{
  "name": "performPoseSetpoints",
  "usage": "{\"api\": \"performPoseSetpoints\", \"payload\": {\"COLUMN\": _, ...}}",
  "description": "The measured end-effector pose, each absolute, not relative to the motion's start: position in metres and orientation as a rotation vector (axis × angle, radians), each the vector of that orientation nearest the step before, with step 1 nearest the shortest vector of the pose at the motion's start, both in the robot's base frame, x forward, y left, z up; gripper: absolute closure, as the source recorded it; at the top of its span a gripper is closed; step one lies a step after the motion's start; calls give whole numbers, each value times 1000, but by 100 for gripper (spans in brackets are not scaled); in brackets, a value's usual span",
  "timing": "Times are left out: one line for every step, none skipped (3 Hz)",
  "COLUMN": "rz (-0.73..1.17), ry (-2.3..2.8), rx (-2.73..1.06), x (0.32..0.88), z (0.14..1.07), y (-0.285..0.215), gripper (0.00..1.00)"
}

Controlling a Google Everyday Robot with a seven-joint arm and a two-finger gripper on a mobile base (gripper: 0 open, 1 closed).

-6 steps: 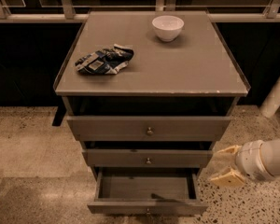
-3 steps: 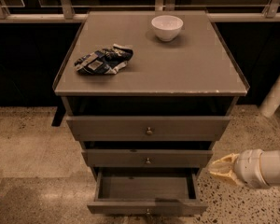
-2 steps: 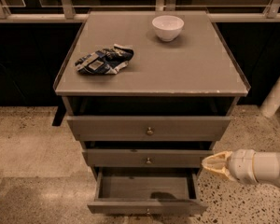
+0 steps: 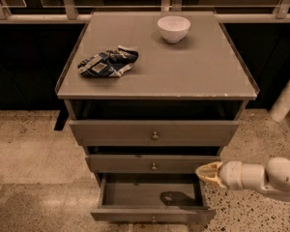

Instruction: Close bottom drawer

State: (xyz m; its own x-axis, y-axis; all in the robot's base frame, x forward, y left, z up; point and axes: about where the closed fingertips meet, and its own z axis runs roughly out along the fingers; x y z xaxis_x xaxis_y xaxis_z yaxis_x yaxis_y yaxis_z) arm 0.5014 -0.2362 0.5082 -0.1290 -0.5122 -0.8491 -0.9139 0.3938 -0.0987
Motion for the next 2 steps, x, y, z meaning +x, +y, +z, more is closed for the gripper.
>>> {"api": "performPoseSetpoints", "payload": {"rz": 653, "ry": 1797, "rx": -1197, "x": 495, "z": 470, "y": -227, "gripper": 100}}
{"api": "performPoseSetpoints", "payload": {"rz": 654, "ry": 1797, "rx": -1198, "x": 495, "z": 470, "y": -227, "gripper": 100}}
